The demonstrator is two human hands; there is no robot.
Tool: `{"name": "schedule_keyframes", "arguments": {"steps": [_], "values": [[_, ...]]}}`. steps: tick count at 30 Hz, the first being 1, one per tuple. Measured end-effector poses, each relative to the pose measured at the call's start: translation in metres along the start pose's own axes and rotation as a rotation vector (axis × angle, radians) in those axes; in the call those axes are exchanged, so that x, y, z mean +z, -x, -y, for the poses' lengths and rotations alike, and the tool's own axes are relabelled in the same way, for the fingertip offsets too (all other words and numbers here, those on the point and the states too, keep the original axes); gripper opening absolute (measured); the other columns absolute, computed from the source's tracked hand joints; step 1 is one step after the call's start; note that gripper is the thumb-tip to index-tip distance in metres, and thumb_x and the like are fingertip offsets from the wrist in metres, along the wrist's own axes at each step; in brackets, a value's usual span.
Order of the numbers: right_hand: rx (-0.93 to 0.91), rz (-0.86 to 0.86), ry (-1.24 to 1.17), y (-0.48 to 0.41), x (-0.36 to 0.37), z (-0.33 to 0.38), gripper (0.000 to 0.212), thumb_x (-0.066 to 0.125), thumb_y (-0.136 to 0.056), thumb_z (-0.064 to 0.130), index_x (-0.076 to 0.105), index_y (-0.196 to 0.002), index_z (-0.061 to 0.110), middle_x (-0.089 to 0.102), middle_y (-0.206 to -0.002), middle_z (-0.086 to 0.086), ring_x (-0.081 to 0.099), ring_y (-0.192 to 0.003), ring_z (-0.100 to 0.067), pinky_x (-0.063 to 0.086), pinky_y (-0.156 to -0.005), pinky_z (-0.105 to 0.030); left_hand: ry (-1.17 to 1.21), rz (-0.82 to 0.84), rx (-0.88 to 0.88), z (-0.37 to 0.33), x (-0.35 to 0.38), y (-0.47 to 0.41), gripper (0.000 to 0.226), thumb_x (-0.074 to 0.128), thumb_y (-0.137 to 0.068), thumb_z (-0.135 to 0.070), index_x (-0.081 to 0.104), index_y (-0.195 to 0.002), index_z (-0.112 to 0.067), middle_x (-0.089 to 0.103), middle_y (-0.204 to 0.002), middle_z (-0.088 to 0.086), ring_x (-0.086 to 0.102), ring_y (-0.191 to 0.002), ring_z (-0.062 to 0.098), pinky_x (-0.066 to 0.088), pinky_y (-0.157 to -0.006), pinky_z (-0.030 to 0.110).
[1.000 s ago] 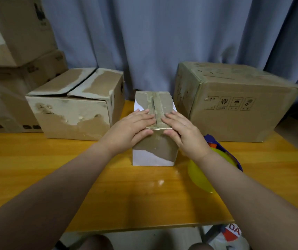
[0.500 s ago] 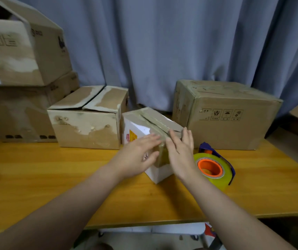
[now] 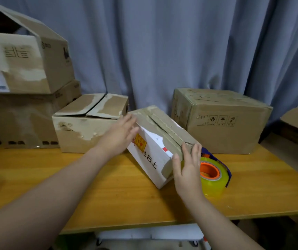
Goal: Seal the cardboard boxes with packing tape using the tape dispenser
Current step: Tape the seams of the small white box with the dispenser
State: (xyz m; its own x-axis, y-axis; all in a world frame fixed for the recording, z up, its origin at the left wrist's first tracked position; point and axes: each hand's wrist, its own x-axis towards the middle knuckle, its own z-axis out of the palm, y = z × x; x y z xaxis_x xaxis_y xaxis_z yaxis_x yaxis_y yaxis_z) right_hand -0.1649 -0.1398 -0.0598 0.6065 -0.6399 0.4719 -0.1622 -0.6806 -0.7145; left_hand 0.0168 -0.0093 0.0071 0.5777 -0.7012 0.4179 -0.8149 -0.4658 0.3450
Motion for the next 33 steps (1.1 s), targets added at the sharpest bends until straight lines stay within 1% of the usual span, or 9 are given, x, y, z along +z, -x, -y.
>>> {"name": "schedule_keyframes", "arguments": {"steps": [7,9,11,15,19,24,28,30,33], "values": [[0.082,-0.02,-0.22,0.005,-0.004,-0.015,0.056,0.027,-0.1,0.041,0.021,-0.151,0.017,-0.002,-0.161,0.0,-0.006,-0.146,-0.005,0.005,-0.118,-0.025,0.201,-0.171,-0.127,-0.024,-0.022,-0.024,0.05,0.049,-0.097,-0.037,0.045,-0.141,-0.014,0.051,-0.139,0.006,0.048,-0.126,0.021,0.039,-0.099,0.031],[0.124,-0.11,-0.284,0.001,-0.002,-0.012,0.048,0.028,-0.104,0.028,0.029,-0.149,0.013,0.015,-0.159,-0.005,0.009,-0.145,-0.008,0.011,-0.116,-0.02,0.209,-0.254,-0.117,-0.023,-0.022,-0.01,0.05,0.055,-0.093,-0.041,0.052,-0.136,-0.016,0.058,-0.132,0.004,0.053,-0.12,0.019,0.042,-0.097,0.03],[0.219,-0.226,-0.405,0.001,0.002,-0.008,0.043,0.033,-0.104,0.025,0.04,-0.145,0.013,0.041,-0.149,-0.005,0.034,-0.139,-0.013,0.029,-0.115,-0.033,0.251,-0.368,-0.086,-0.022,-0.022,0.013,0.049,0.06,-0.09,-0.04,0.056,-0.133,-0.019,0.062,-0.125,-0.001,0.055,-0.113,0.012,0.043,-0.092,0.023],[0.365,-0.241,-0.608,-0.003,0.015,0.007,0.038,0.046,-0.095,0.048,0.052,-0.129,0.03,0.056,-0.127,0.004,0.053,-0.116,-0.012,0.048,-0.098,-0.042,0.373,-0.443,0.031,-0.012,-0.012,0.052,0.047,0.057,-0.094,-0.02,0.046,-0.139,-0.019,0.053,-0.12,-0.021,0.049,-0.106,-0.012,0.043,-0.088,0.008],[0.442,-0.147,-0.556,-0.042,0.01,0.01,0.02,0.042,-0.099,0.033,0.058,-0.11,0.028,0.058,-0.11,0.003,0.054,-0.106,-0.018,0.046,-0.097,-0.047,0.305,-0.408,0.231,-0.006,-0.005,0.076,0.049,0.043,-0.098,-0.02,0.028,-0.145,-0.021,0.035,-0.141,-0.023,0.034,-0.129,-0.014,0.032,-0.106,0.012],[0.489,0.006,-0.284,-0.091,0.006,0.021,0.039,0.031,-0.102,0.025,0.052,-0.131,0.01,0.049,-0.131,-0.015,0.046,-0.122,-0.031,0.038,-0.102,-0.039,-0.029,-0.262,0.478,-0.006,0.002,0.075,0.047,0.027,-0.102,-0.033,0.025,-0.147,-0.018,0.024,-0.152,-0.006,0.013,-0.145,0.009,0.006,-0.119,0.035],[0.654,0.235,-0.444,-0.106,0.006,0.044,0.045,0.053,-0.091,0.035,0.051,-0.132,0.016,0.059,-0.121,-0.012,0.059,-0.105,-0.03,0.048,-0.092,-0.041,-0.395,-0.212,0.682,-0.011,0.01,0.056,0.055,0.04,-0.095,-0.018,0.025,-0.148,-0.02,0.026,-0.153,-0.005,0.018,-0.143,0.022,0.009,-0.117,0.048],[0.605,0.388,-0.579,-0.098,0.004,0.052,0.026,0.053,-0.093,0.024,0.062,-0.116,0.016,0.068,-0.095,-0.004,0.063,-0.082,-0.018,0.051,-0.077,-0.032,-0.456,-0.154,0.61,-0.023,0.02,0.044,0.063,0.051,-0.093,-0.015,0.023,-0.15,-0.02,0.026,-0.155,-0.001,0.03,-0.14,0.026,0.024,-0.114,0.047],[0.521,0.509,-0.611,-0.089,0.005,0.041,0.032,0.048,-0.097,0.014,0.059,-0.125,0.025,0.066,-0.099,0.002,0.06,-0.089,-0.016,0.05,-0.079,-0.032,-0.385,-0.028,0.32,-0.039,0.038,0.023,0.069,0.052,-0.096,-0.014,0.013,-0.152,-0.019,0.02,-0.158,0.004,0.037,-0.136,0.025,0.035,-0.106,0.035]]}}
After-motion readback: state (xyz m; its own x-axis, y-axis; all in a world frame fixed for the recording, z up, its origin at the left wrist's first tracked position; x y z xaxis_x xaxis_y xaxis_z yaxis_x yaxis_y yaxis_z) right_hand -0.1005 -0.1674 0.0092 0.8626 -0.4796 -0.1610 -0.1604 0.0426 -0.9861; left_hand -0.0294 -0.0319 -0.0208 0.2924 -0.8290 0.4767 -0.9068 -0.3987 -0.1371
